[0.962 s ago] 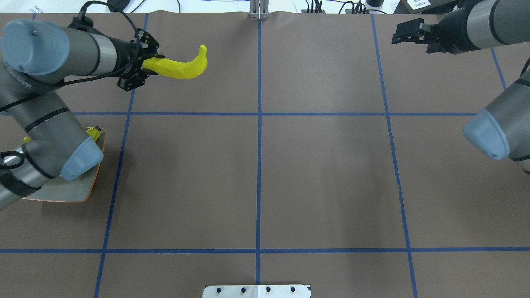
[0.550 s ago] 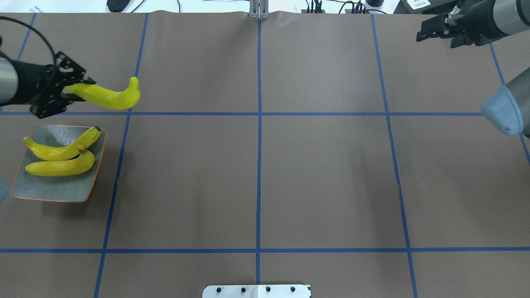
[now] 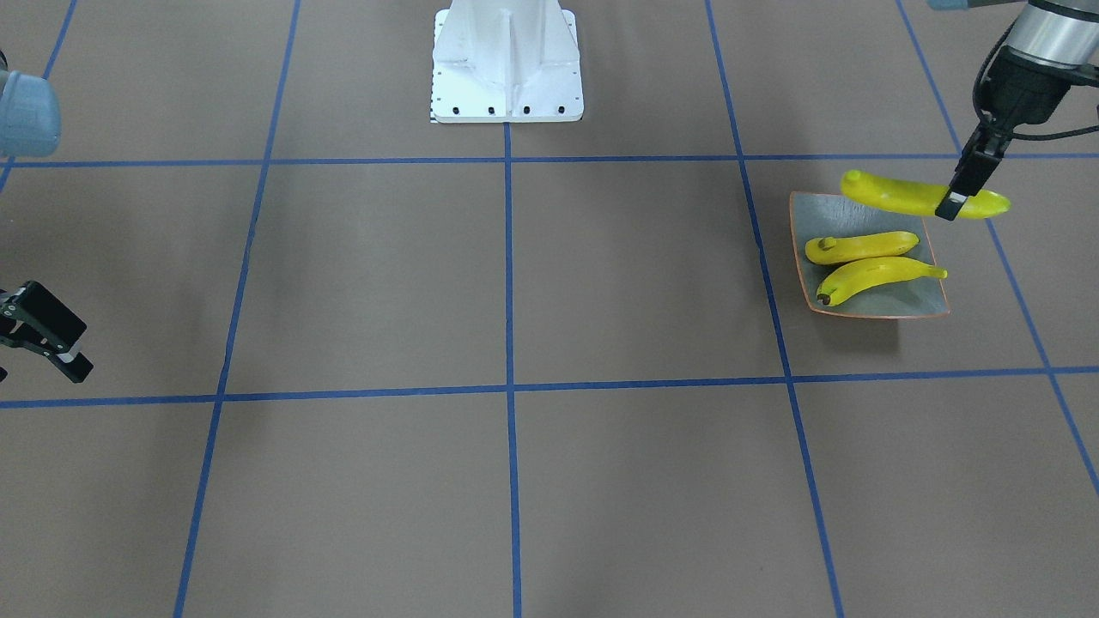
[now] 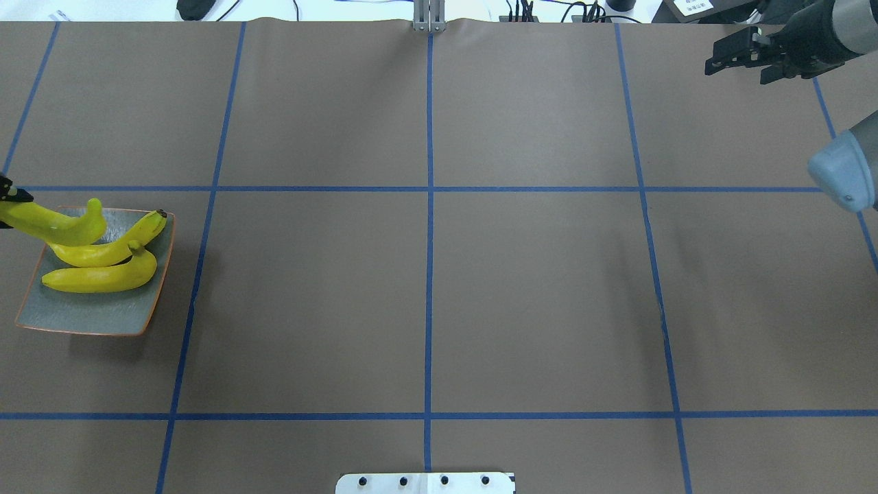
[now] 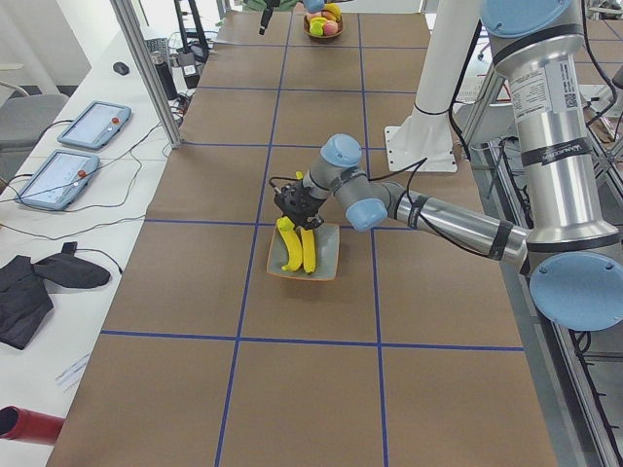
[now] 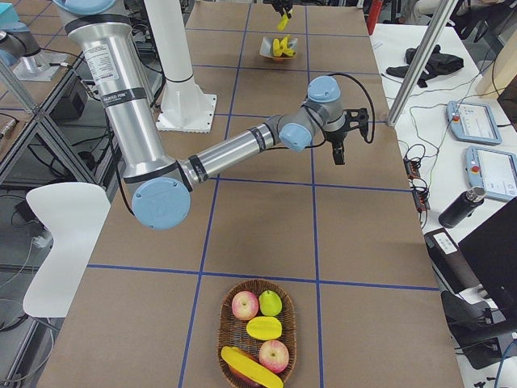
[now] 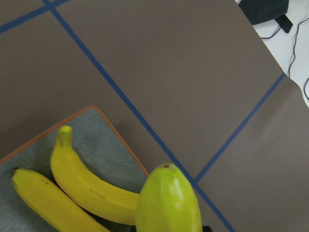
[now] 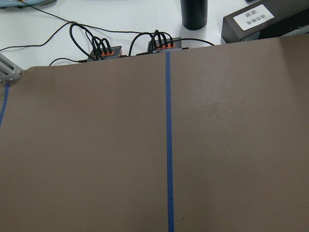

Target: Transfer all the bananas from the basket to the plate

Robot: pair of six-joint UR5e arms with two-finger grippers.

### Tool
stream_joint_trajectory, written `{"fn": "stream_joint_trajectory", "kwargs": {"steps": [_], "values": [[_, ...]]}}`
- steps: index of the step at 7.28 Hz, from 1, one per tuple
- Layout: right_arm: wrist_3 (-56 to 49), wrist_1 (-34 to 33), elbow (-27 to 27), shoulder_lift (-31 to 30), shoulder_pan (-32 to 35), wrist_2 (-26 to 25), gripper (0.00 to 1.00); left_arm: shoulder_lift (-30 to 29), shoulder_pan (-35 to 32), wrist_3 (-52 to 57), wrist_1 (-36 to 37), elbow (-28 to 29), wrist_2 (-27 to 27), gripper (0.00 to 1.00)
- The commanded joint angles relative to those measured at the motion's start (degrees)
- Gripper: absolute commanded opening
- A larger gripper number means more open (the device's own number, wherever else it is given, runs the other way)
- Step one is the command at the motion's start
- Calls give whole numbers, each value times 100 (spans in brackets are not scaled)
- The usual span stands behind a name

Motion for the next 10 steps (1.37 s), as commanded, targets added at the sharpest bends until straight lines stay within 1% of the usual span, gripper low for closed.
{"fn": "stream_joint_trajectory", "kwargs": {"steps": [1, 3, 4, 5, 7, 9, 10], "values": [[-4, 15, -38, 0, 4, 32, 100, 97, 39, 23, -307, 518, 1, 0], [-4, 6, -38, 0, -5, 32, 100, 175, 83, 15, -298, 537, -26, 0], [-4, 6, -38, 0, -5, 32, 100, 176, 101, 15, -298, 537, -156, 0], [-4, 6, -47, 0, -5, 32, 100, 176, 205, 15, -298, 537, -271, 0], [-4, 6, -47, -9, -5, 32, 100, 176, 626, -20, -281, 537, -272, 0], [-4, 6, -47, -26, 4, 41, 100, 150, 759, -29, -289, 703, -272, 0], [-4, 6, -47, -26, 4, 128, 100, 115, 865, -29, -289, 800, -272, 0]]}}
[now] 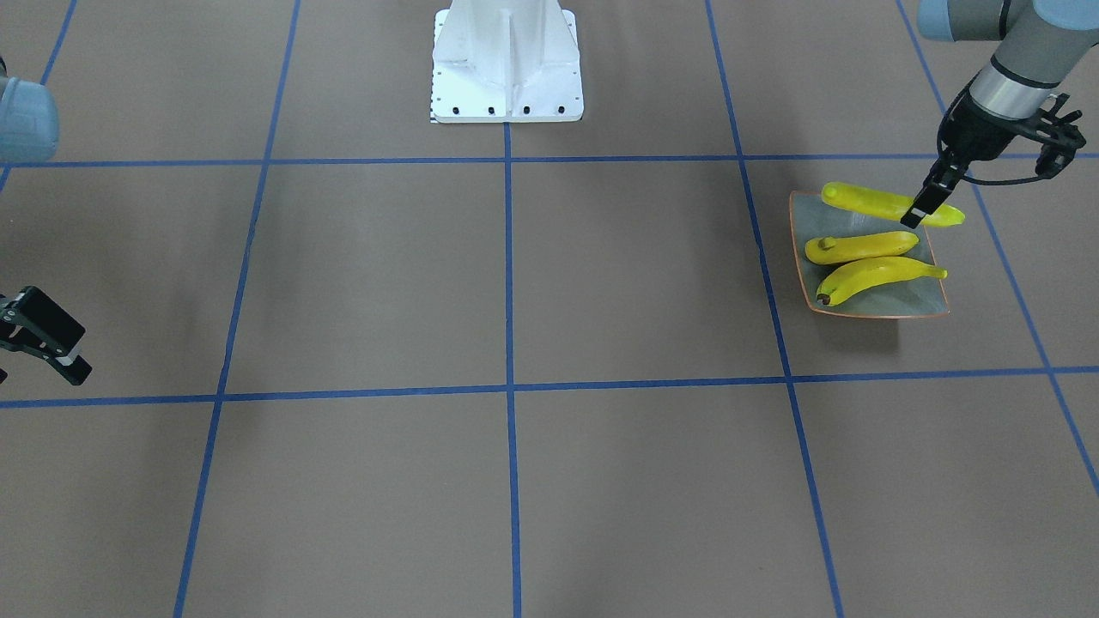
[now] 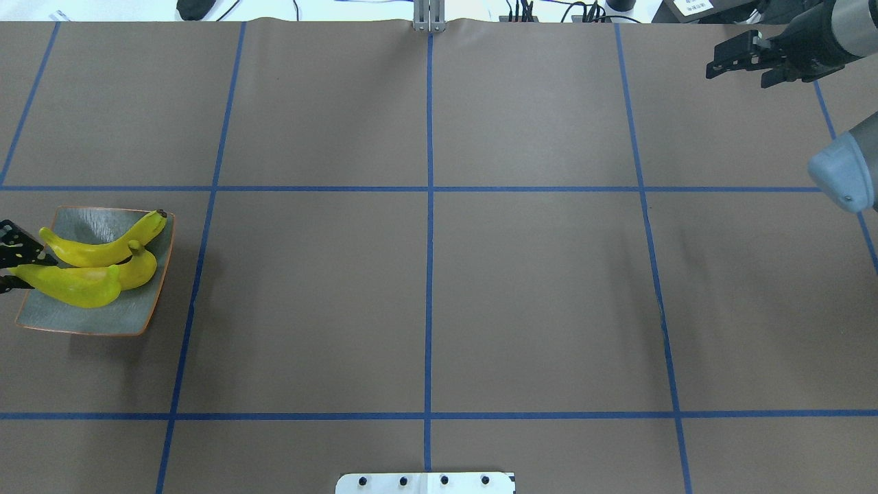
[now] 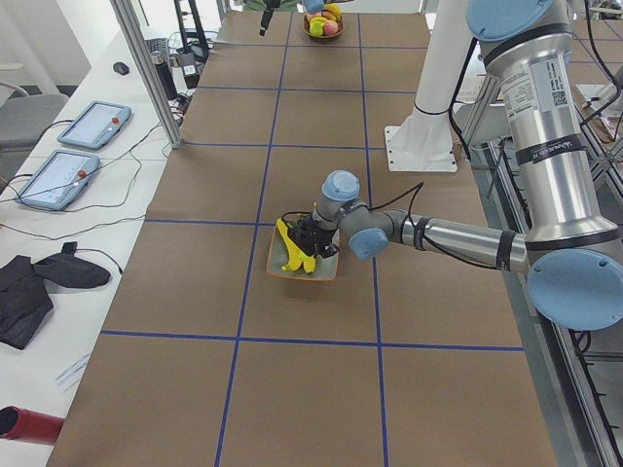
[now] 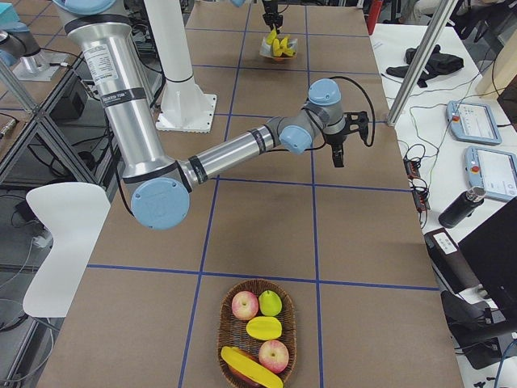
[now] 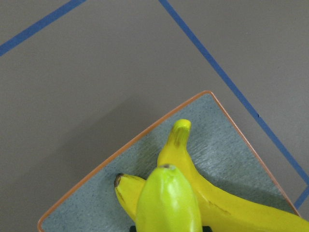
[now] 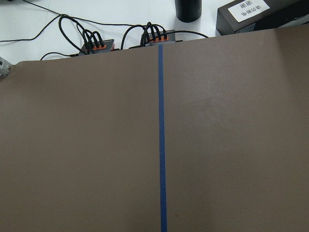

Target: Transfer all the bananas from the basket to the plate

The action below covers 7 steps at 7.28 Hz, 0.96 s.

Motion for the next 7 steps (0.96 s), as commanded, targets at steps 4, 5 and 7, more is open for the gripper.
{"fn": "stream_joint_trajectory", "kwargs": {"steps": [4, 5, 7], "values": [[0, -18, 0, -5, 1, 132, 100, -53, 166, 59, -1, 140, 8, 100], [0, -9, 0, -14, 1, 132, 100, -54, 166, 68, 8, 140, 8, 100], [0, -18, 0, -66, 1, 132, 100, -141, 157, 77, 17, 123, -9, 100]]}}
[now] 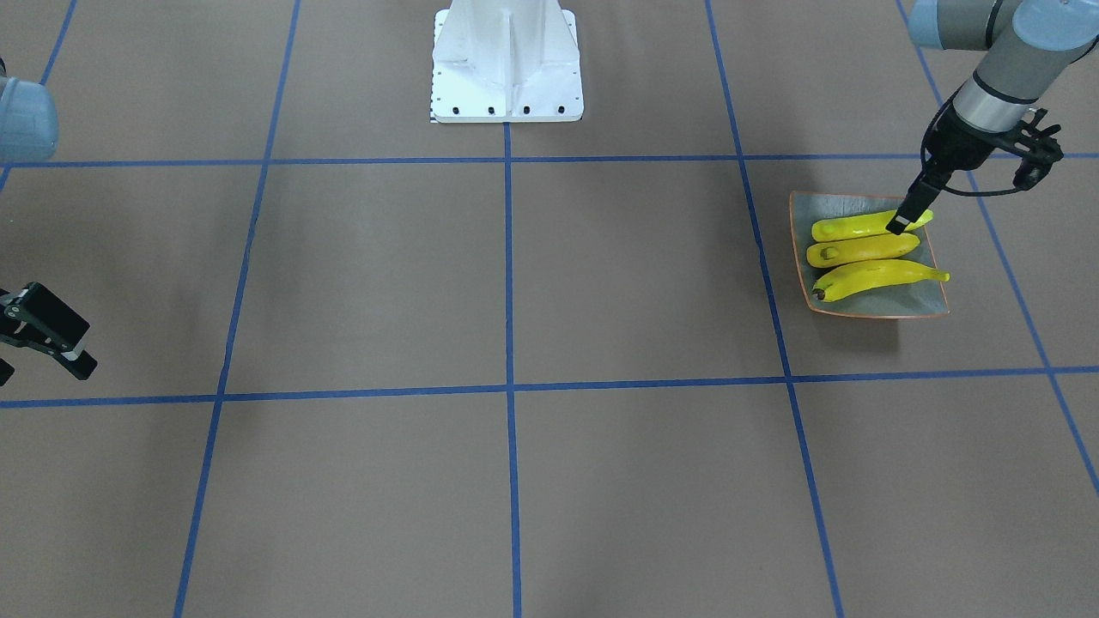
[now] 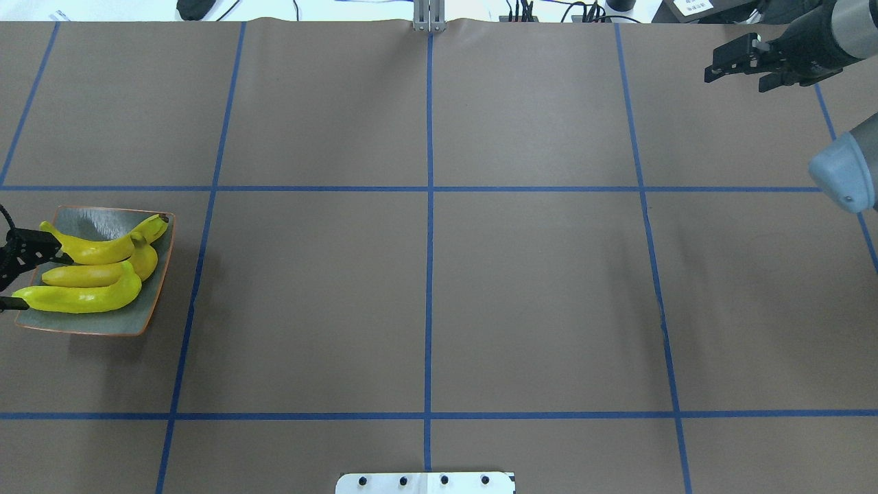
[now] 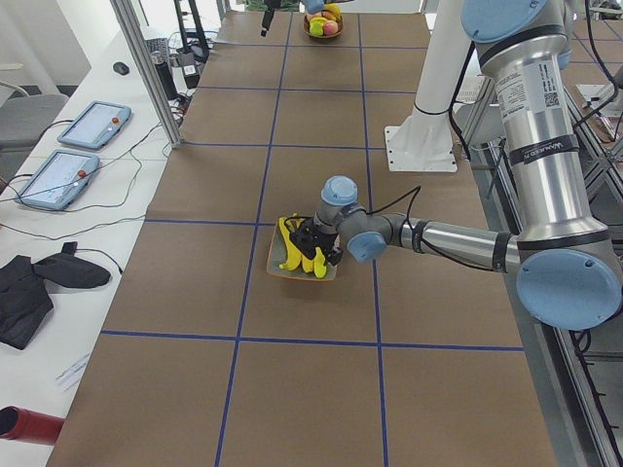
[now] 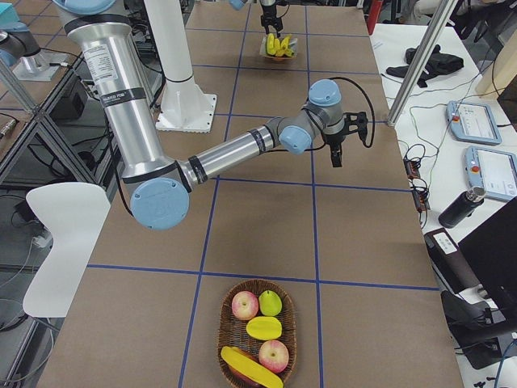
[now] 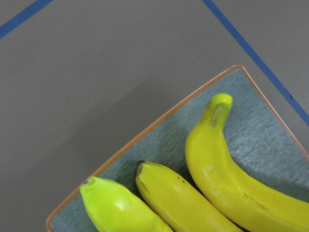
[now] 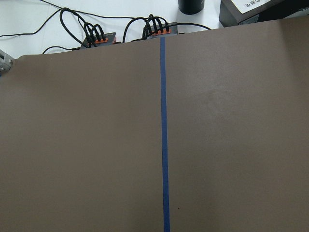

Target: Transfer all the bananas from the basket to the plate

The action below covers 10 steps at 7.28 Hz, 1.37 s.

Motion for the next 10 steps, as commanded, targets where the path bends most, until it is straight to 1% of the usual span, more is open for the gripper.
{"fn": "stream_joint_trajectory", "kwargs": {"steps": [1, 3, 4, 5, 6, 7, 8, 10], "values": [[-96, -15, -61, -101, 26, 9, 100, -220, -25, 16, 25, -48, -188, 100], [-726, -242, -158, -312, 105, 9, 100, -449, -462, 112, 43, -48, -469, 100], [-1225, -626, -158, -409, 192, 9, 100, -572, -882, 557, 104, -22, -775, 100], [-1822, -1065, -158, -470, 350, 18, 100, -808, -1165, 988, 426, -4, -891, 100], [-2524, -1400, -167, -628, 586, 18, 100, -1289, -1263, 1192, 995, 22, -884, 100], [-3349, -1821, -202, -734, 919, 18, 100, -1747, -1273, 1290, 1436, 40, -875, 100], [-4288, -2252, -263, -891, 1314, 9, 100, -2169, -1273, 1291, 1684, 144, -875, 100], [-5540, -3218, -421, -1060, 2219, 1, 100, -2645, -1273, 1291, 1695, 539, -866, 100]]}}
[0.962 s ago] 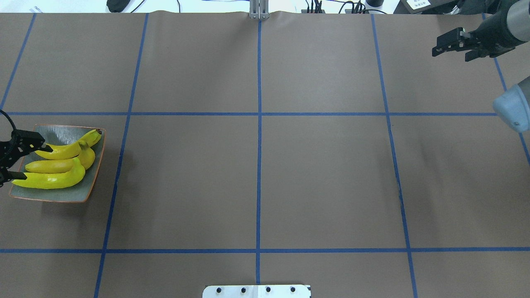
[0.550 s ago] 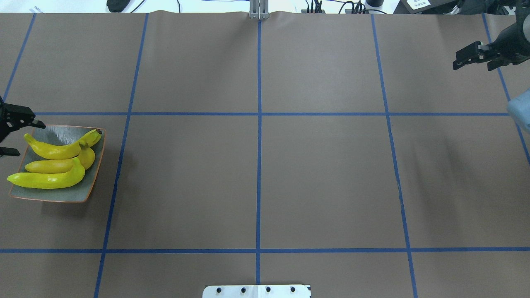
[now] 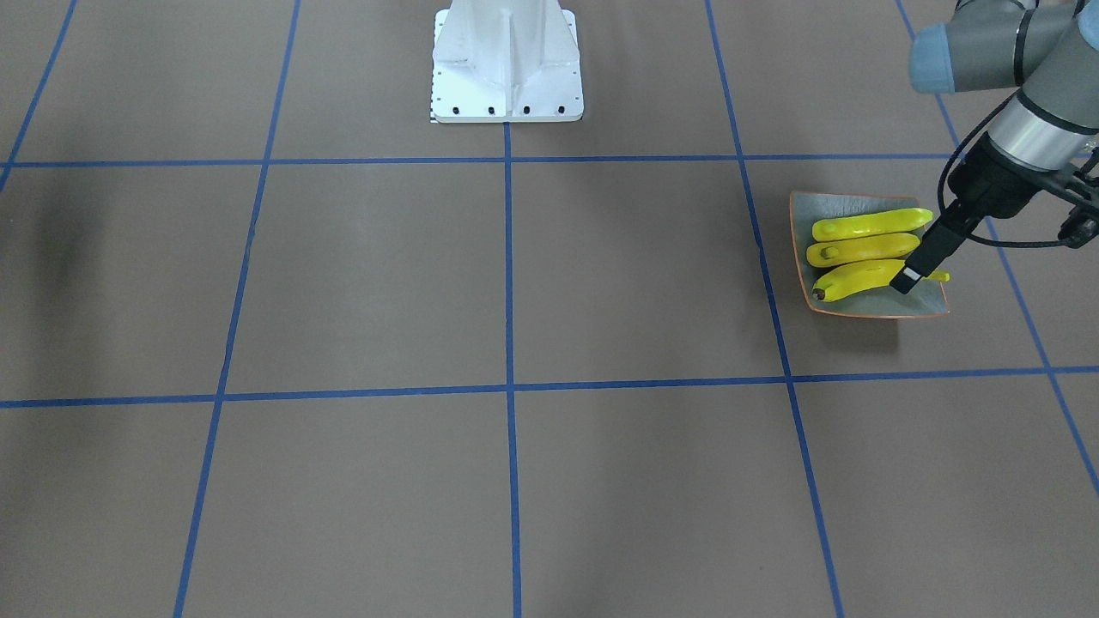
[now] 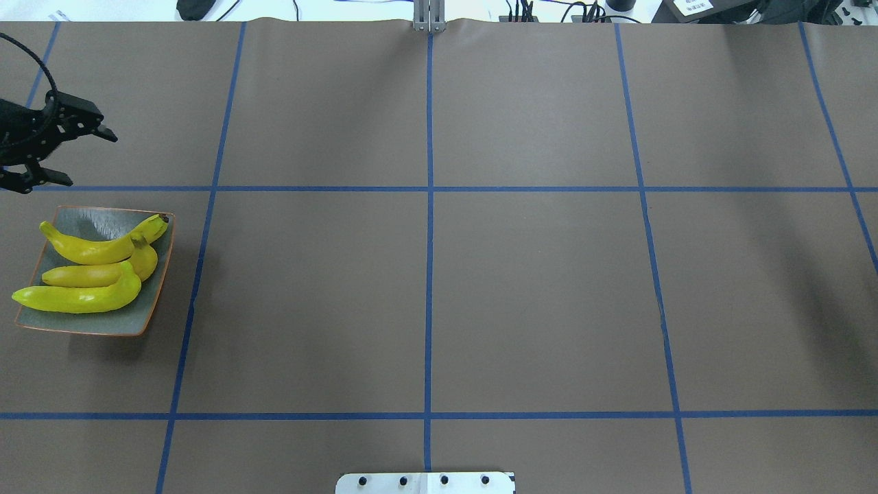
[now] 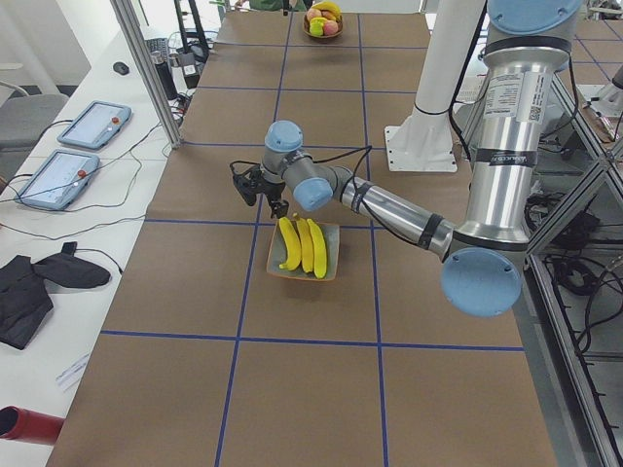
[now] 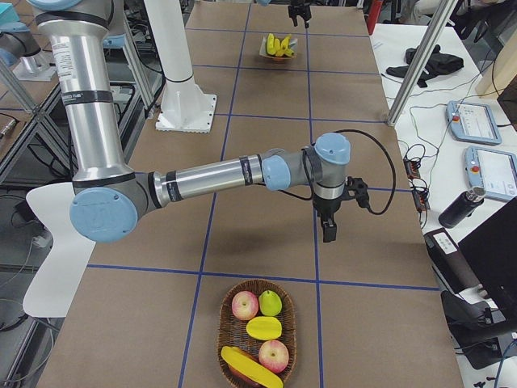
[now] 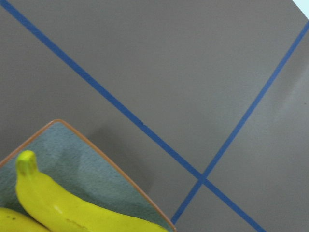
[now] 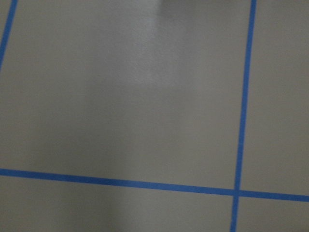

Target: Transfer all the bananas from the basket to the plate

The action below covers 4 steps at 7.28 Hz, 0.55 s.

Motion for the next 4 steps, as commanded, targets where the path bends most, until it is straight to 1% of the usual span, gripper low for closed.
{"fn": "stream_joint_trajectory", "kwargs": {"steps": [1, 2, 3, 4], "values": [[-1248, -945, -327, -143, 966, -8, 100, -369, 19, 9, 60, 219, 3, 100], [-1583, -975, -625, -282, 1249, -16, 100, -483, 19, 0, 60, 254, 3, 100], [-1656, -906, -968, -458, 1356, -25, 100, -580, 19, -9, 60, 298, 11, 100], [-1814, -896, -1136, -581, 1540, -95, 100, -616, 19, -9, 60, 307, 20, 100]]}}
